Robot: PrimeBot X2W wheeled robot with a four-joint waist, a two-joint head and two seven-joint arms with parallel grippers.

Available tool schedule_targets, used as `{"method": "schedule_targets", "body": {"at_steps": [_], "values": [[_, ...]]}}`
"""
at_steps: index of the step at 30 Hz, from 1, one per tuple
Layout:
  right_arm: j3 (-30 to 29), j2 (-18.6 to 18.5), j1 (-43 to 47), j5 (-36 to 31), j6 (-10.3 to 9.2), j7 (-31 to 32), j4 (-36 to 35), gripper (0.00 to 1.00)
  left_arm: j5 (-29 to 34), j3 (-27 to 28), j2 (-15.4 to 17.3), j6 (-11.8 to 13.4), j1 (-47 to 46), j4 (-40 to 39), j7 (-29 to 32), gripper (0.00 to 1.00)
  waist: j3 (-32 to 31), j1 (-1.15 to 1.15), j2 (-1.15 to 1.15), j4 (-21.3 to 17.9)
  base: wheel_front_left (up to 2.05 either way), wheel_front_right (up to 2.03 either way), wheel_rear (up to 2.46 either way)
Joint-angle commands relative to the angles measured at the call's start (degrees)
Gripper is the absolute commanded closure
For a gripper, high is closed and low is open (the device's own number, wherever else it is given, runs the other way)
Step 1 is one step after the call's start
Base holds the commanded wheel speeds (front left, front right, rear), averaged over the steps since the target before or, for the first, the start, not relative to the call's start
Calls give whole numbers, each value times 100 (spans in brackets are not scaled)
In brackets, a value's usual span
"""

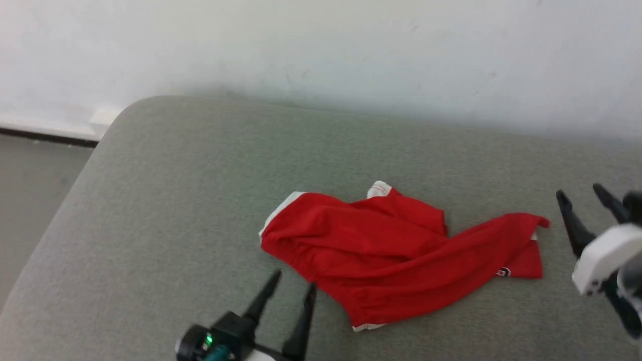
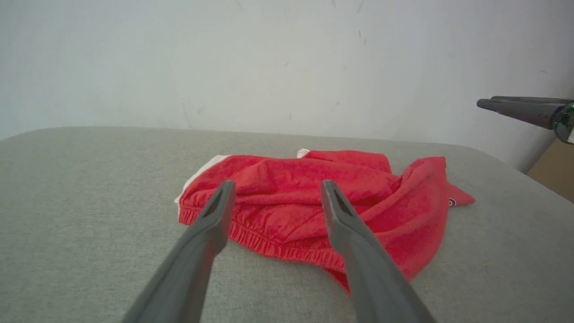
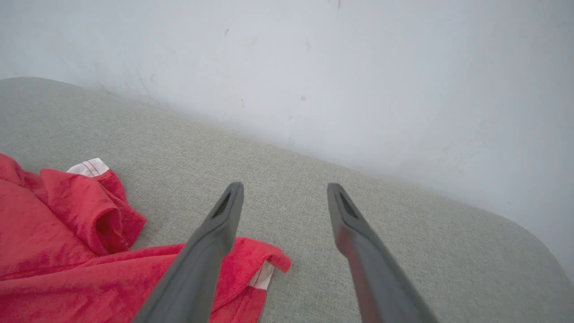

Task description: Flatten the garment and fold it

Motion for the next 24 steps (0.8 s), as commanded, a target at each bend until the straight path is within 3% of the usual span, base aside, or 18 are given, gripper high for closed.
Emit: {"method": "schedule_targets", "body": {"at_steps": [1,7,12,24], "values": [[-115,119,335,-18,-5,-196,-201,0,-76,-123,10,-69,120,133,24,0,-227,1,0,-382,0,0,0],[-827,817,1514,-276,-5,-674,-1074,0,-487,-672,201,-169,237,473,588,0,-189,1,0,-715,0,0,0],[-1168,1335,2024,-420,-5,-640,-1493,0,-754,-1032,390,-183,120,628,969,0,-46,1,0,-916,0,0,0],[-1442,1565,2127,-499,-5,-386,-1887,0,-773,-1359,555,-186,-353,1050,1107,0,177,1,0,-1081,0,0,0]]}}
